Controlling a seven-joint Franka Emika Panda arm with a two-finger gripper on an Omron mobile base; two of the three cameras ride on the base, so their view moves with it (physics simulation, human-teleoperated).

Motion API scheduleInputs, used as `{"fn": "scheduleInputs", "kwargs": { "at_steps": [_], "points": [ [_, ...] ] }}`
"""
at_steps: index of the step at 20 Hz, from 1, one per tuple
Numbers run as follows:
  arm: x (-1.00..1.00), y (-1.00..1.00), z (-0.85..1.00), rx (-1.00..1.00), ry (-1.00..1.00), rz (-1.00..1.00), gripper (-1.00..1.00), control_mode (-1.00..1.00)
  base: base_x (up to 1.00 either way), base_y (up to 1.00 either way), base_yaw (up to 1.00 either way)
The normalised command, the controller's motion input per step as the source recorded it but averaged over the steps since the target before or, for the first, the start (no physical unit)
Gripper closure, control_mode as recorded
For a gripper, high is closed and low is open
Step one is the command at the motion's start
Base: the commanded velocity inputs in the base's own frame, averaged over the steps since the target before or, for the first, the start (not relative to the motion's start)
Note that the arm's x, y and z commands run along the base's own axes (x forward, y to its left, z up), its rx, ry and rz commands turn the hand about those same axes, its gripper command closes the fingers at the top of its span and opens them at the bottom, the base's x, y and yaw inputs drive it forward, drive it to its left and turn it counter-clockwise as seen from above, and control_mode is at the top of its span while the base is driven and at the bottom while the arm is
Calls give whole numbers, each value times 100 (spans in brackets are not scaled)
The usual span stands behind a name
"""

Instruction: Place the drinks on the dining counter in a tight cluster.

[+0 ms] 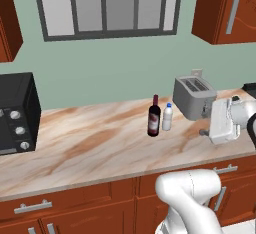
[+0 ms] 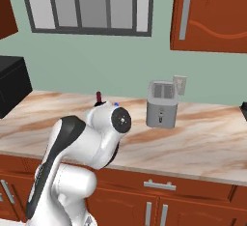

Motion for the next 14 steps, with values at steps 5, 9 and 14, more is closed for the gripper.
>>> {"fn": "scheduleInputs", "kwargs": {
  "at_steps": [5, 9, 14],
  "points": [
    [43, 4, 5, 14, -4, 4, -100, -100, 0, 0, 0],
    [34, 0, 6, 14, 1, 0, -100, -100, 0, 0, 0],
    [30, 5, 0, 11, 2, 0, -100, -100, 0, 0, 0]
  ]
}}
